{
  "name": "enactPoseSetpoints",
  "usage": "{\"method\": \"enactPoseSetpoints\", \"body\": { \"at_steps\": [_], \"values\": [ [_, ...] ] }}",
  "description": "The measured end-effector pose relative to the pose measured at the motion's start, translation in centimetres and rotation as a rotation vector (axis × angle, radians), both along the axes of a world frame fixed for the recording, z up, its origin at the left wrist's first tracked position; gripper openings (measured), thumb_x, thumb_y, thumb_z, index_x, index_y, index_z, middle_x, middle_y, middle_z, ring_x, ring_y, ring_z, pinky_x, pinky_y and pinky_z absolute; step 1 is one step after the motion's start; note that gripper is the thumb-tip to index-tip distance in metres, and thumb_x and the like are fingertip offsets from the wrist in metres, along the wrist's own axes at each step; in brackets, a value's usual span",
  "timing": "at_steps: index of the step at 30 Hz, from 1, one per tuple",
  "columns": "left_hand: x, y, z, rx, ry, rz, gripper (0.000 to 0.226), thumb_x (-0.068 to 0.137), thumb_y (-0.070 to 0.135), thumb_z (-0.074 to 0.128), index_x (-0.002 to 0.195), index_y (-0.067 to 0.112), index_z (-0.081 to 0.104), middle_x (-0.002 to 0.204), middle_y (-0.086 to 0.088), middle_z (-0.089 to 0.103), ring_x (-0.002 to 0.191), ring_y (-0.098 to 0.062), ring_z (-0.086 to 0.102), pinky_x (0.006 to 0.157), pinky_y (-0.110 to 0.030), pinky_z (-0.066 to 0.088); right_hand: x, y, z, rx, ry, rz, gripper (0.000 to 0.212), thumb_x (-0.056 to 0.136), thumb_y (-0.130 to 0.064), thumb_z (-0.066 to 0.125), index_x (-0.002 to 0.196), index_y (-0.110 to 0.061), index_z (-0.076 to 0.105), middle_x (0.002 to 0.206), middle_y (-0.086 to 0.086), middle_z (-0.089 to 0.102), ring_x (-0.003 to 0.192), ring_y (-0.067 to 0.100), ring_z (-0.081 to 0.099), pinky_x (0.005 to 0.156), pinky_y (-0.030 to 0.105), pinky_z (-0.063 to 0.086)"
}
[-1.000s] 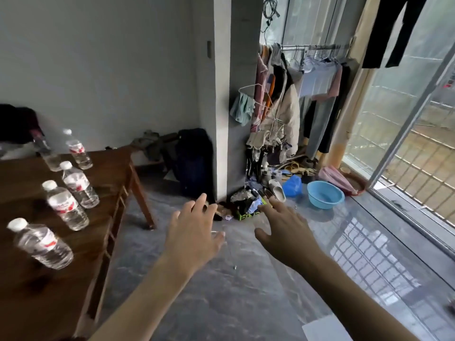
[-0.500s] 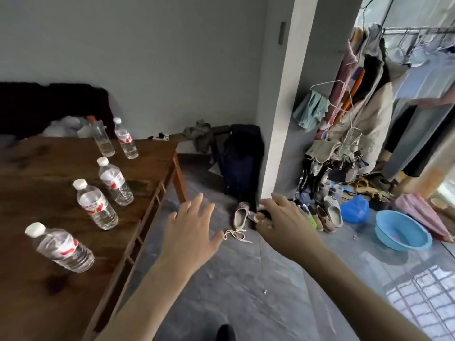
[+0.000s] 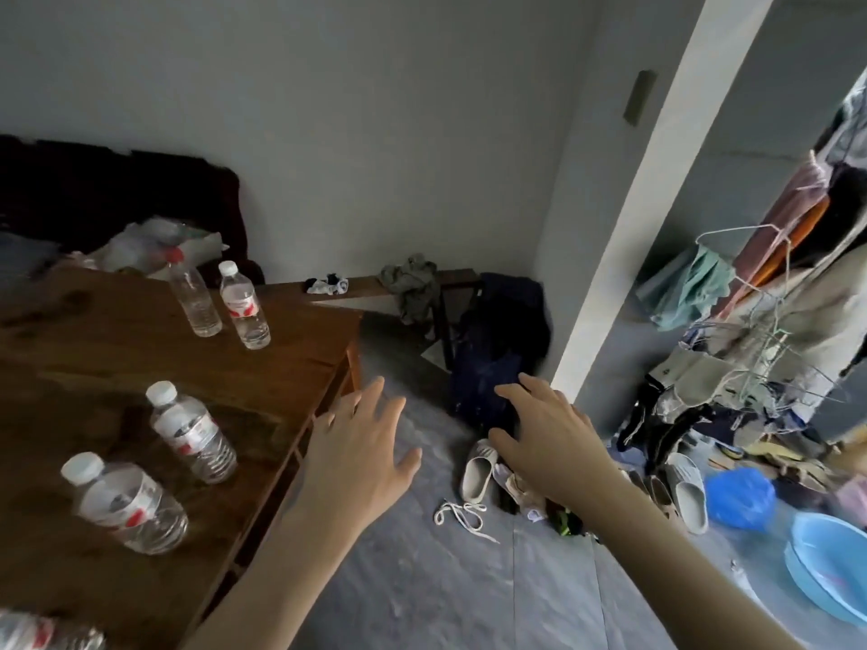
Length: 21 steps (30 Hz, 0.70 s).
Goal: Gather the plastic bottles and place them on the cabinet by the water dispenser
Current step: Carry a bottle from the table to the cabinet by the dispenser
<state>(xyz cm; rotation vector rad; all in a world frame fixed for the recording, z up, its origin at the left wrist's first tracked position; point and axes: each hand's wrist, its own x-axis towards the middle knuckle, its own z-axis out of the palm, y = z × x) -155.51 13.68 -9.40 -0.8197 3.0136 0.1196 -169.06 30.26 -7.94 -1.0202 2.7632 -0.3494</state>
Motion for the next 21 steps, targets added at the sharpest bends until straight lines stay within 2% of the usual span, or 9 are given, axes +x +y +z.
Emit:
{"method": "enactPoseSetpoints", "body": {
  "at_steps": [5,11,15,21],
  "values": [
    [-5.3,-4.2,-0.8,0.022,-0.034,0.067,0.071,0.097,0.066,0.041,0.156,0.033,0.021,0.170,0.001,0.006,0.154,-0.022,0.017,0.119,-0.042,0.028,-7.2,-4.2,0.0,-0.027,-0.014,0.043,0.057,0.092,-0.044,0.050,0.146,-0.032,0.038,0.160,0.000,0.026,0.142,0.025,0.034,0.114,0.047,0.032],
    [-13.6,-8.7,-2.1,0.038,-0.064,0.136,0.071,0.097,0.067,0.039,0.156,0.033,0.020,0.170,0.001,0.008,0.154,-0.023,0.018,0.119,-0.041,0.028,-17.1,-10.0,-0.6,-0.029,-0.047,0.152,0.057,0.095,-0.044,0.050,0.149,-0.034,0.035,0.163,-0.001,0.020,0.147,0.025,0.025,0.118,0.050,0.027],
    [-20.1,-11.9,-2.2,0.099,-0.050,0.233,0.070,0.096,0.066,0.043,0.155,0.034,0.023,0.169,0.002,0.009,0.154,-0.024,0.019,0.119,-0.043,0.028,-25.0,-14.0,-1.0,-0.019,-0.080,0.268,0.057,0.095,-0.045,0.052,0.149,-0.037,0.033,0.163,-0.004,0.018,0.148,0.023,0.023,0.117,0.045,0.025],
    [-26.4,-15.4,-2.9,0.164,-0.024,0.376,0.068,0.096,0.064,0.046,0.153,0.034,0.025,0.168,0.003,0.012,0.152,-0.021,0.021,0.117,-0.042,0.029,-33.6,-21.5,-2.2,0.017,-0.107,0.433,0.059,0.096,-0.043,0.055,0.150,-0.033,0.034,0.162,-0.001,0.021,0.147,0.023,0.026,0.115,0.042,0.032]
  ]
}}
